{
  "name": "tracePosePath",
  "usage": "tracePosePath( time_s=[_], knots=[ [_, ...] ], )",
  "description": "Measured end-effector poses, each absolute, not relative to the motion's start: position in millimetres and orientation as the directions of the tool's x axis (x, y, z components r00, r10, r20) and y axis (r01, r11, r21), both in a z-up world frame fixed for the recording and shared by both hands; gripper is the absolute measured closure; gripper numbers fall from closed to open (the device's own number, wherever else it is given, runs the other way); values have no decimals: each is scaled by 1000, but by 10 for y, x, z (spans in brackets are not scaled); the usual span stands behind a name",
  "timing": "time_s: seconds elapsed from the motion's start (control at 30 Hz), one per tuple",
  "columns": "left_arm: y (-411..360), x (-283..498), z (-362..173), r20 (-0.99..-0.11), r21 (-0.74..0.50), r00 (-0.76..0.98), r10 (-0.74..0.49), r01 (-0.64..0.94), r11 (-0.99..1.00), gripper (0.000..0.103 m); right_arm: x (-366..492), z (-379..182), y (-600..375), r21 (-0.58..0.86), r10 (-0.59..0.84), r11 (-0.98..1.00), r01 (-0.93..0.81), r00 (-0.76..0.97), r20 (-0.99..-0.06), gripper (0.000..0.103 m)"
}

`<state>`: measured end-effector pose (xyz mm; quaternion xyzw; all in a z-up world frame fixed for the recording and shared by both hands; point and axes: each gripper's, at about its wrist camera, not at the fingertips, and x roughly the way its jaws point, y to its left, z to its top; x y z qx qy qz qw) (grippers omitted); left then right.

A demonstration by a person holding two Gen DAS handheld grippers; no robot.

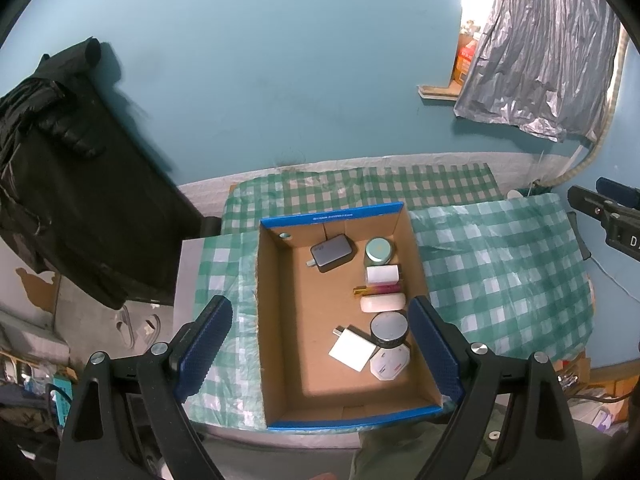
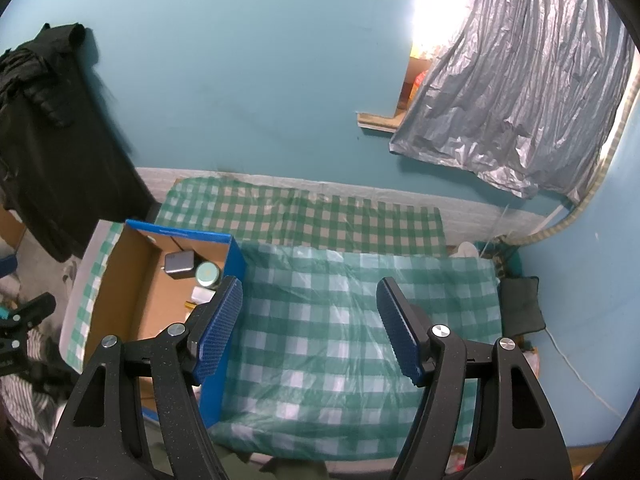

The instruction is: Organize rigid objects

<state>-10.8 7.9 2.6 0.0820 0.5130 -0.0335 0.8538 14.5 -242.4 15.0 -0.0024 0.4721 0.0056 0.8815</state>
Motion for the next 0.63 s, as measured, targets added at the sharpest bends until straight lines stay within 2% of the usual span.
tracePosePath(
  time_s=[0.63],
  knots=[
    [55, -121, -26, -888, 113, 459, 36, 140, 984, 12, 134, 123, -2417, -1, 8, 1000, -16, 547, -837, 34]
  ],
)
